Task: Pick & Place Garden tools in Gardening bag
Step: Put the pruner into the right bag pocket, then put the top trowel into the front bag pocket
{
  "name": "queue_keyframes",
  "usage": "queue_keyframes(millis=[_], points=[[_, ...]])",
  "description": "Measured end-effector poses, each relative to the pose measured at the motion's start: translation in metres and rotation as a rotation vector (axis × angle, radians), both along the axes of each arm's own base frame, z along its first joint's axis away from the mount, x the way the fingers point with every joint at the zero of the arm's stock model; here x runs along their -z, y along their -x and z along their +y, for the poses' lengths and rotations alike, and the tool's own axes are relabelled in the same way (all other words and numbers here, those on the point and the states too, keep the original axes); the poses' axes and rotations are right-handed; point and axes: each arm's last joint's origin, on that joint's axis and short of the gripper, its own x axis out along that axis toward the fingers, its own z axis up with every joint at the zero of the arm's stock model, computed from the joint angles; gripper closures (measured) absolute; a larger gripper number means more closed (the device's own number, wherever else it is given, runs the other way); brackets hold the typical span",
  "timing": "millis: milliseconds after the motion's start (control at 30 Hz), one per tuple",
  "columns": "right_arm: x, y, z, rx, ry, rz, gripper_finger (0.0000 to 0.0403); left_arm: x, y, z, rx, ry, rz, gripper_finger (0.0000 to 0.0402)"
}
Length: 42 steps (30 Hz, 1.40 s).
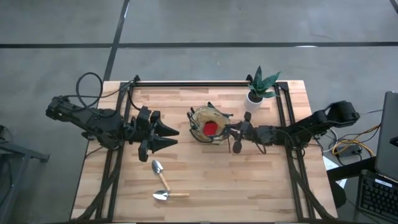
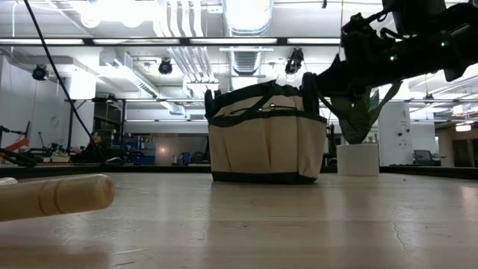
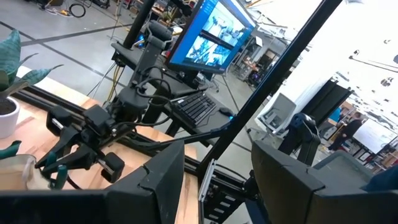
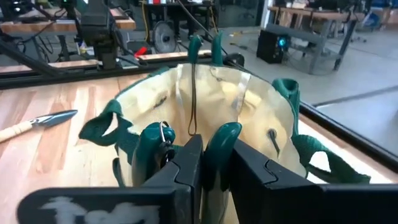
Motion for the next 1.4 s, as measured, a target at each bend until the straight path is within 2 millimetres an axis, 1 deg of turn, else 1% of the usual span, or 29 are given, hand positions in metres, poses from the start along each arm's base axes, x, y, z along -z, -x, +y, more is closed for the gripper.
queue_keyframes(millis=[233, 567, 867, 1067, 1167, 1267, 1400], points=[[0.004, -0.001, 0.0, 0.007, -0.016, 0.012, 0.0322, 0.0, 0.0, 0.0, -0.001, -0.004, 0.0, 0.0211], [-0.002, 0.001, -0.002, 0.055, -0.069, -0.043, 0.0282, 0.001, 0.0, 0.0, 0.0, -0.003, 0.01, 0.0211], [-0.017, 0.006, -0.003, 0.072, -0.095, -0.124, 0.0237, 0.002, 0.0, 0.0, 0.0, -0.009, 0.024, 0.0211], [-0.028, 0.011, -0.003, 0.071, -0.114, -0.179, 0.022, 0.002, 0.0, 0.0, 0.0, -0.012, 0.023, 0.0211], [-0.033, 0.013, -0.004, 0.076, -0.176, -0.229, 0.0218, 0.002, 0.0, 0.0, -0.005, -0.014, 0.023, 0.0211], [-0.038, 0.016, -0.004, 0.08, -0.273, -0.298, 0.0218, 0.003, -0.001, 0.001, -0.027, -0.042, 0.026, 0.0211], [-0.052, 0.022, -0.004, 0.065, -0.378, -0.403, 0.0218, 0.008, -0.003, 0.0, -0.029, -0.063, 0.067, 0.0211]])
